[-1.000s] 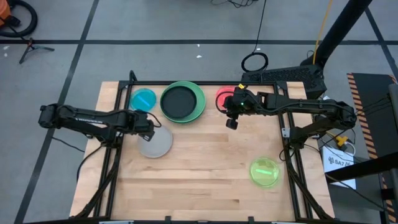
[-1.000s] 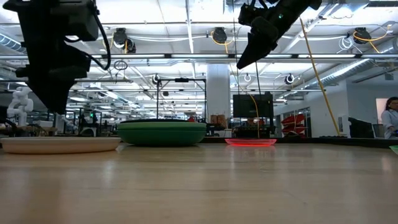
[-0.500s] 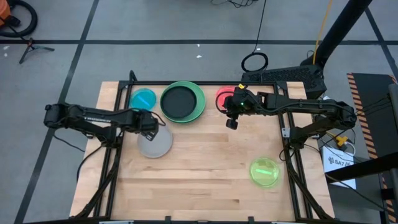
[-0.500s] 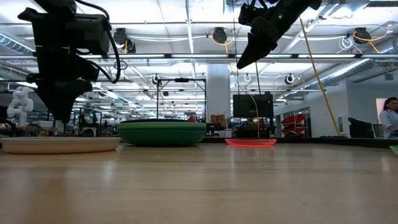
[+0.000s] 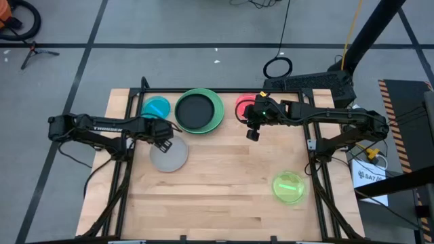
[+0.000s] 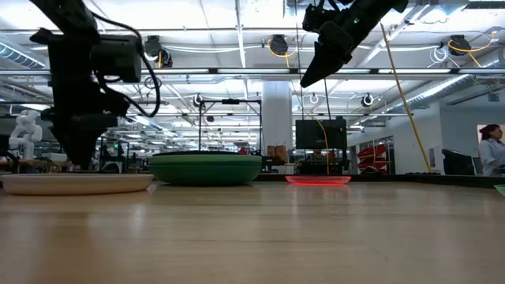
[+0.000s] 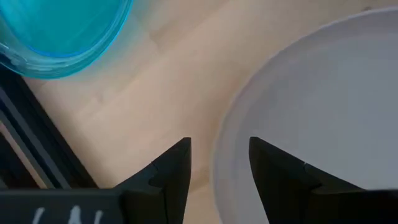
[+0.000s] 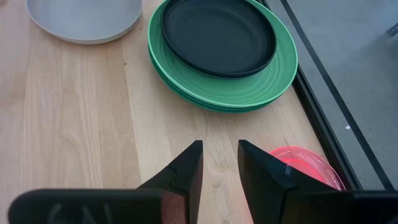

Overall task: Stack plastic plates
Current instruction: Stack the gray plate on the black plate

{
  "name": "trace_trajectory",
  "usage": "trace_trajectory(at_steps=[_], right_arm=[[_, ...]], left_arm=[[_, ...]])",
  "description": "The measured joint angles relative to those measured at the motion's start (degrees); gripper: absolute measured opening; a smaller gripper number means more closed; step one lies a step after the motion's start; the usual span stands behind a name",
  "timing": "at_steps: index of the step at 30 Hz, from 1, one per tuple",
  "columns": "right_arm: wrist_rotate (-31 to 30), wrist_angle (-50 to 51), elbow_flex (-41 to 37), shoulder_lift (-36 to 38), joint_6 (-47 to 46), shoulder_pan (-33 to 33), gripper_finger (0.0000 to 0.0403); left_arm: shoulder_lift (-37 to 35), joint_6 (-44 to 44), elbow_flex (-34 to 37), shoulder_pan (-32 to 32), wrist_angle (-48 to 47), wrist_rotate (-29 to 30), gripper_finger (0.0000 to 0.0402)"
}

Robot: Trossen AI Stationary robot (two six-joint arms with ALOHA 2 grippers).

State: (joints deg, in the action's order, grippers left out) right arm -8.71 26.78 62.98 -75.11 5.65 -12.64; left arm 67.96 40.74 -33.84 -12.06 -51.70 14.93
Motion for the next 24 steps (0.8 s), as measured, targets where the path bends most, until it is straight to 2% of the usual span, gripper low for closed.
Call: trace_trajectory(at_steps=[8, 18, 24], right_arm=[[0.00, -0.01, 0.00, 0.00, 0.00, 0.00, 0.0093], [0.00, -0.01, 0.00, 0.00, 0.00, 0.00, 0.0093], [0.00, 0.01, 0.00, -0.01, 0.00, 0.00, 0.0093]], left_arm=[[-0.02, -1.77, 3.20, -3.10, 2.89, -0.82, 0.0168], [-0.02, -2.77, 3.46, -3.32, 5.58, -1.94, 0.0168], [-0.02, -0.68, 6.53, -3.45, 7.40, -2.89, 0.0168]])
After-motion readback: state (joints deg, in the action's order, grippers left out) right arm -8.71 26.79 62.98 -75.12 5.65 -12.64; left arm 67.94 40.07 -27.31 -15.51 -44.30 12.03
